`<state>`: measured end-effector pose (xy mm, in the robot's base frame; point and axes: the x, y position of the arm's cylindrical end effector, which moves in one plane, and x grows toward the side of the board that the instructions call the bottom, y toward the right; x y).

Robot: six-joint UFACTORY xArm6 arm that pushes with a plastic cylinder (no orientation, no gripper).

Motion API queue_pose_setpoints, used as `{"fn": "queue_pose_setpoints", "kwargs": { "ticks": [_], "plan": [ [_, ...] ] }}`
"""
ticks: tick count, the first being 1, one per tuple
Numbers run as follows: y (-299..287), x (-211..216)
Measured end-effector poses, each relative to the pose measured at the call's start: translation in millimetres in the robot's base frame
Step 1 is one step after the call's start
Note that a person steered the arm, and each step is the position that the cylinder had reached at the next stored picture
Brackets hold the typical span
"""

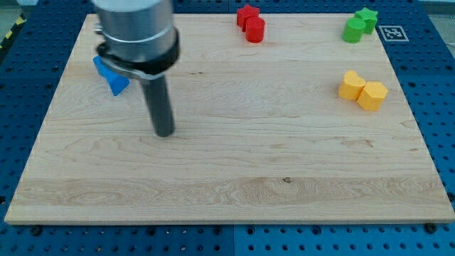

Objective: Nudge the blue triangle up a bit

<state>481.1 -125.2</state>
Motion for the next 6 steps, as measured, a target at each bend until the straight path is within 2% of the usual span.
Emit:
{"fn": "queue_pose_setpoints", "kwargs": {
  "ticks": [1,4,6],
  "plan": [
    [-57.6,-19.4],
    [-100.3,-44.5],
    [-100.7,-57.6]
  ]
}}
